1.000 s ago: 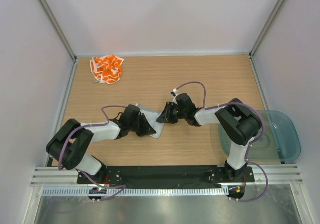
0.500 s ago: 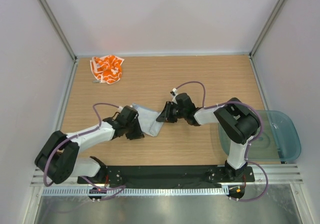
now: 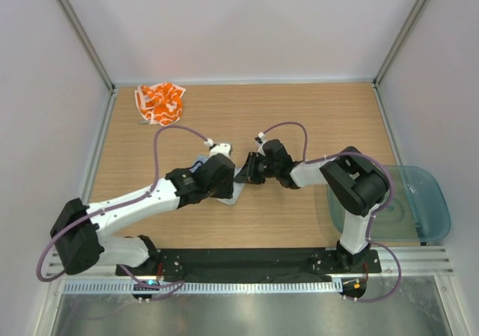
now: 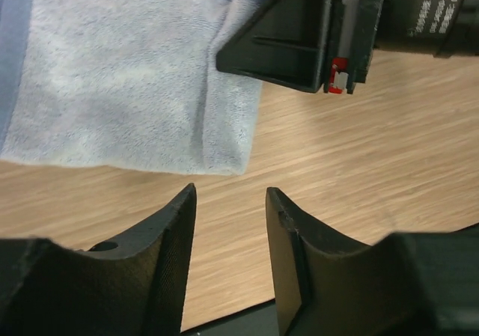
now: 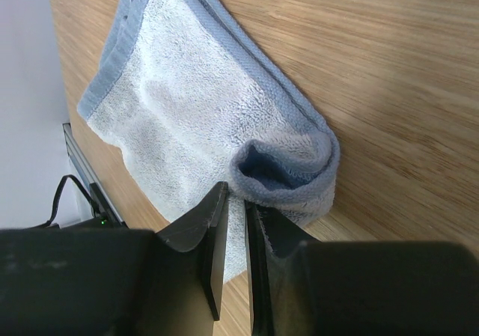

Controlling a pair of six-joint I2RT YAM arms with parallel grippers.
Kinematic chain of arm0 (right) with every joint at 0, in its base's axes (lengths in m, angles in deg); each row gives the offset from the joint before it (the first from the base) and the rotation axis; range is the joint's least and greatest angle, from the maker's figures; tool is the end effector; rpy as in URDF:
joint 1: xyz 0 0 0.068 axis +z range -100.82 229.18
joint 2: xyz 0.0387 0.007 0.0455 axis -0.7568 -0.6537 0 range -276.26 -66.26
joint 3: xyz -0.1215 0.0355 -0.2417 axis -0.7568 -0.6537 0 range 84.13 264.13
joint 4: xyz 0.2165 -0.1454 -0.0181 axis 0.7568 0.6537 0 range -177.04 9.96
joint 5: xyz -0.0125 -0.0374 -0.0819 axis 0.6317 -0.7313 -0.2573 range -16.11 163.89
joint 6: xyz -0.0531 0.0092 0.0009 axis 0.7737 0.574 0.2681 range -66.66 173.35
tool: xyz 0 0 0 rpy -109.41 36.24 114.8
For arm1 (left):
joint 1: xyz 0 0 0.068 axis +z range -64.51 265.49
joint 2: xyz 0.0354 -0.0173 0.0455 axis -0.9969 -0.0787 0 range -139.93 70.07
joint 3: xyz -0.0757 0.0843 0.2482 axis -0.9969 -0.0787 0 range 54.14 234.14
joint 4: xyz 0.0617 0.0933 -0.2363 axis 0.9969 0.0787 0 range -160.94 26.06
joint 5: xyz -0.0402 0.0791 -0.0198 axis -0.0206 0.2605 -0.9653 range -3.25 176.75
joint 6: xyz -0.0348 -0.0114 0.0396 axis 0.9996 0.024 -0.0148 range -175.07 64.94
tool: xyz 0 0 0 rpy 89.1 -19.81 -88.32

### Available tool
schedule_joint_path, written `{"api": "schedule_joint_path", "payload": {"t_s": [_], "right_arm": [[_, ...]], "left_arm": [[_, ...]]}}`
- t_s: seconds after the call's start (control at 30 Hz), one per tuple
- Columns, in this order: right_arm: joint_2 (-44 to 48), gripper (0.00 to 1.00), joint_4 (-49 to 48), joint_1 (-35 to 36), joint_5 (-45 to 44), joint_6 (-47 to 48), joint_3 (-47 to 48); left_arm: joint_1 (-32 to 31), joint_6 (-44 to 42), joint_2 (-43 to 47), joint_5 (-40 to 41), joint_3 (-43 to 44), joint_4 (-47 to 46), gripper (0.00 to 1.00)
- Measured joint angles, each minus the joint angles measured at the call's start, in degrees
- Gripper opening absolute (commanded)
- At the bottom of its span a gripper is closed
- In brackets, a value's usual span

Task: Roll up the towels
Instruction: Roll the towel

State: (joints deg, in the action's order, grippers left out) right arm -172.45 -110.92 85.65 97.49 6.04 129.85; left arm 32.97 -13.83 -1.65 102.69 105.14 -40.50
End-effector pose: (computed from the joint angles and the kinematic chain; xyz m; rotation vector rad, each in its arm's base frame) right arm 0.2747 0.2207 0.1200 -0.0249 2.4505 1.1974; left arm 0.1633 -0.1967 0.2493 0.1207 2.4541 -0.3967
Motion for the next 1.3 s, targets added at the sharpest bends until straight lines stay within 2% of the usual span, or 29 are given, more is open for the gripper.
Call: {"api": "schedule_joint_path", "payload": {"t_s": [0.23,0.43,0.73,0.9,1.2,1.3], "right_arm": [[-0.31,0.22,-0.02,-0.07,0.09,0.02,0.26],[-0.37,0.22,0.02,-0.11,0.15,0.15,0.37],[-1.09,0.22,-0.04,-0.24,0.61,0.17,1.07],[-1.11,0.22,-0.04,-0.26,0.61,0.17,1.14],[-2.6,0.22,0.9,-0.31,1.49,0.24,3.28],[-3.21,0.22,1.77,-0.37,1.95,0.42,4.37]], "left_arm": [[-2.95,-4.66,-11.06,0.44,0.87,-4.42,0.45],[-3.28,-6.08,-16.5,0.11,1.14,-7.21,0.44],[-3.3,-7.19,-20.94,1.44,1.18,-8.72,0.43],[-3.3,-7.1,-21.11,2.95,1.16,-8.76,0.45],[-3.41,-6.73,-22.38,5.16,0.48,-9.55,0.42],[-3.52,-6.8,-22.4,5.77,0.24,-9.92,0.3]]}}
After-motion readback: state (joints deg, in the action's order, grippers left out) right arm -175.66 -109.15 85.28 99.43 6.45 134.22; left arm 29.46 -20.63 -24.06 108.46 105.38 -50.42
